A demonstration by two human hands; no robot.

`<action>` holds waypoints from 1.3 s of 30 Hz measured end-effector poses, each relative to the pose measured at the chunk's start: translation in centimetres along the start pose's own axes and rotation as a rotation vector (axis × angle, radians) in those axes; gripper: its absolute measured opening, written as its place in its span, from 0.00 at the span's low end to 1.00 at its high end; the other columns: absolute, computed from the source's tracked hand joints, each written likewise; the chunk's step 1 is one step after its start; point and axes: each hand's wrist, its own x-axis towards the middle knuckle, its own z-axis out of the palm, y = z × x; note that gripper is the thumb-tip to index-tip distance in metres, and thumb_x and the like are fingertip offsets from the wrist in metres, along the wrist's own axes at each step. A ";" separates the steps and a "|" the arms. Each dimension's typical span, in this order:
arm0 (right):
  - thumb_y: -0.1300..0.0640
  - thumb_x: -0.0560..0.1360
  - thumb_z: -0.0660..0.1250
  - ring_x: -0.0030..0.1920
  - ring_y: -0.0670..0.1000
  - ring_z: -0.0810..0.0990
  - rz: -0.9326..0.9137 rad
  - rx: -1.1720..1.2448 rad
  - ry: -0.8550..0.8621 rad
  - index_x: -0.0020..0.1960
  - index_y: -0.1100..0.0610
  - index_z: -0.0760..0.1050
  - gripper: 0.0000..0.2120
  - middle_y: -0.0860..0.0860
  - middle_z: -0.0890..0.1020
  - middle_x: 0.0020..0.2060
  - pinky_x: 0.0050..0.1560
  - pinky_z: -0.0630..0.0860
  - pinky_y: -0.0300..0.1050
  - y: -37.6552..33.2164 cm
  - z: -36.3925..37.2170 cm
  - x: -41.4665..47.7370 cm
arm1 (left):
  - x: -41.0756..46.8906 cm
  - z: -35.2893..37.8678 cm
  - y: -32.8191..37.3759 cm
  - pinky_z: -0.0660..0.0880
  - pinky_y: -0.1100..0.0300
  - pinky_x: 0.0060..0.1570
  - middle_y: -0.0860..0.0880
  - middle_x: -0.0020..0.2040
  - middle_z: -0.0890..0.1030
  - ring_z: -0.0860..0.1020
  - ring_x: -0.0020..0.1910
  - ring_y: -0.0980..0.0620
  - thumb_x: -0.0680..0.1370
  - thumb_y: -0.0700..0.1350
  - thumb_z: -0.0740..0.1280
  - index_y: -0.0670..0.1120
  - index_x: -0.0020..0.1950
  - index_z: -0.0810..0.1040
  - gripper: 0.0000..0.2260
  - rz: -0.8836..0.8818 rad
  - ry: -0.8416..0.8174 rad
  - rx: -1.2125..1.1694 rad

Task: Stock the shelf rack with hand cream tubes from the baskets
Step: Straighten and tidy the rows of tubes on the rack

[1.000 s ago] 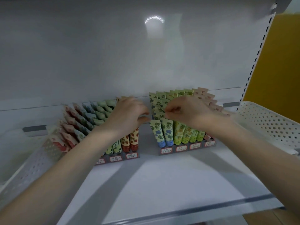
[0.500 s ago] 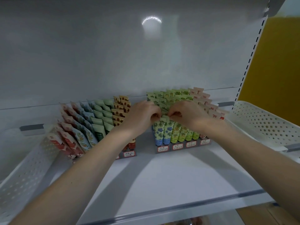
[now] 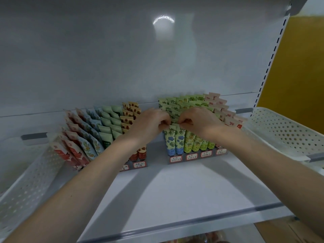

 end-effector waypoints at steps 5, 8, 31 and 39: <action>0.56 0.78 0.62 0.51 0.51 0.79 0.007 0.014 -0.005 0.55 0.54 0.79 0.09 0.49 0.81 0.52 0.52 0.76 0.45 -0.2 -0.1 -0.1 | -0.3 -0.1 0.0 0.72 0.53 0.49 0.44 0.48 0.82 0.77 0.49 0.46 0.74 0.39 0.69 0.40 0.50 0.82 0.06 -0.018 0.001 -0.012; 0.56 0.78 0.62 0.51 0.51 0.79 0.010 0.008 -0.005 0.54 0.54 0.79 0.09 0.49 0.81 0.52 0.51 0.75 0.44 -0.4 -0.2 -0.1 | -0.3 -0.2 0.0 0.71 0.56 0.49 0.45 0.48 0.82 0.77 0.49 0.47 0.75 0.39 0.69 0.40 0.51 0.82 0.07 -0.023 0.006 -0.009; 0.59 0.79 0.58 0.49 0.53 0.79 0.057 -0.079 -0.011 0.54 0.56 0.78 0.10 0.52 0.82 0.50 0.42 0.73 0.42 -0.4 -0.4 -0.5 | 1.1 0.2 0.8 0.68 0.62 0.45 0.44 0.48 0.81 0.76 0.46 0.50 0.76 0.38 0.67 0.39 0.50 0.81 0.06 -0.060 -0.064 -0.030; 0.59 0.79 0.58 0.49 0.54 0.80 0.065 -0.085 -0.021 0.54 0.57 0.79 0.11 0.53 0.82 0.50 0.45 0.75 0.44 -0.8 -0.5 -0.4 | 1.0 -0.1 0.7 0.71 0.61 0.46 0.43 0.47 0.81 0.78 0.46 0.48 0.76 0.37 0.67 0.38 0.51 0.81 0.06 -0.070 -0.099 -0.079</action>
